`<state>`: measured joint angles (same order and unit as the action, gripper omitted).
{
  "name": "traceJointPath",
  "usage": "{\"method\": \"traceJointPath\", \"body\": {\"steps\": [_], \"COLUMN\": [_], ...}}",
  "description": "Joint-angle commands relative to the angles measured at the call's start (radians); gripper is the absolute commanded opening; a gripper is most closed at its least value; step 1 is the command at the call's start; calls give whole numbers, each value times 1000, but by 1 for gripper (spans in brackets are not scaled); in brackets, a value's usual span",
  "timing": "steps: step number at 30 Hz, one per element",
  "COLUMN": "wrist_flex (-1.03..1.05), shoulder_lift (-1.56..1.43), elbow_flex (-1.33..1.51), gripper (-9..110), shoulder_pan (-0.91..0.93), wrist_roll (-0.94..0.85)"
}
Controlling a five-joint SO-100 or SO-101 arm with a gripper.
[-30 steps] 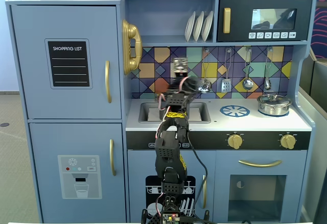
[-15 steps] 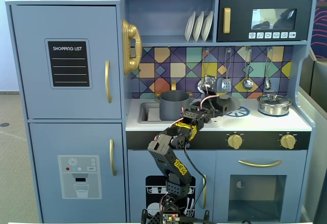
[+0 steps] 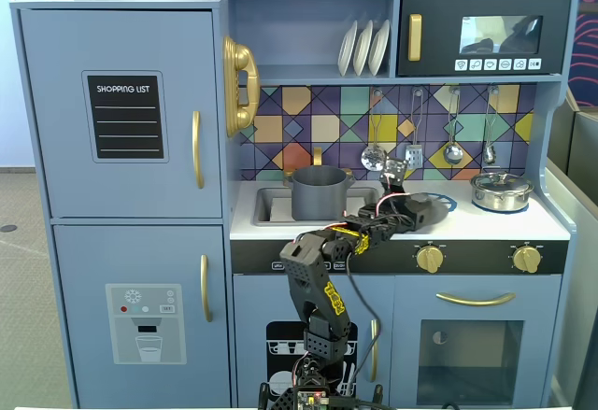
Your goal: Take off the lid from the gray recipient and place it on the counter
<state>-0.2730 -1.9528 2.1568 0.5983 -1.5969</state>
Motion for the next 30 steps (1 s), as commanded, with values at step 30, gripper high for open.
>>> {"method": "traceJointPath", "body": {"steps": [30], "wrist_flex": [14], "shoulder_lift": [89], "elbow_flex": [-201], "gripper": [31], "shoulder_pan": [26], "wrist_roll": [15]}}
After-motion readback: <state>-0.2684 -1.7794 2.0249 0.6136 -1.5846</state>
